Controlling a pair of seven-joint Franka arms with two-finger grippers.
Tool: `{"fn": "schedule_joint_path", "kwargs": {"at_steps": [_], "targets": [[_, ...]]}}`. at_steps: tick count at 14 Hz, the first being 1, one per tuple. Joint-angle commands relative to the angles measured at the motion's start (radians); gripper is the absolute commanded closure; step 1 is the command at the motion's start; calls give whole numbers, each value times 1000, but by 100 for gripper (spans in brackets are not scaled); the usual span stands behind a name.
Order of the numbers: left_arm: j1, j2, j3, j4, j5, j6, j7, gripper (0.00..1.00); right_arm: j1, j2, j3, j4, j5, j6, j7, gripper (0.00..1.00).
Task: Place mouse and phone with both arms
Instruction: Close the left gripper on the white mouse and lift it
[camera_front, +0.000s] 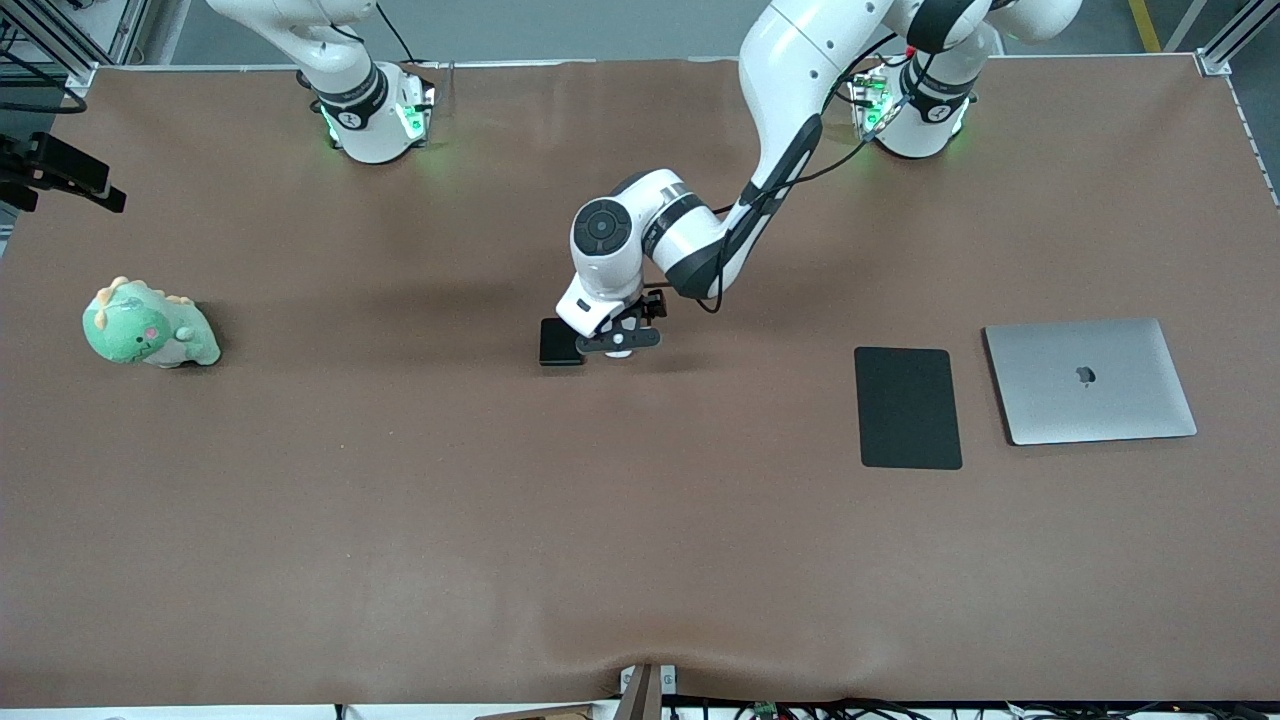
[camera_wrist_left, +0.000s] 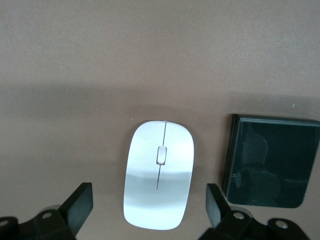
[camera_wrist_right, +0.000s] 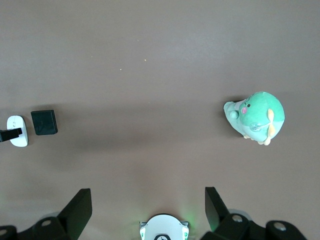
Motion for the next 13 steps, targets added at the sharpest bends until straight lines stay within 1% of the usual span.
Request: {"fn": "schedule_joint_path", "kwargs": {"at_steps": [1, 3, 9, 11, 13], "targets": [[-13, 25, 10, 25, 1, 8, 3, 0, -28, 6, 16, 14, 23, -4, -11, 0], [-11, 25, 10, 22, 1, 8, 48, 0, -28, 6, 16, 14, 23, -4, -11, 0], [-25, 59, 11, 25, 2, 8, 49, 0, -30, 16, 17, 16, 23, -4, -9, 0], [-25, 66, 10, 24, 2, 26, 46, 0, -31, 26, 16, 28, 52, -6, -11, 0], [-27, 71, 11, 24, 2, 43, 36, 0, -27, 33, 17, 29, 58, -6, -9, 0]]}}
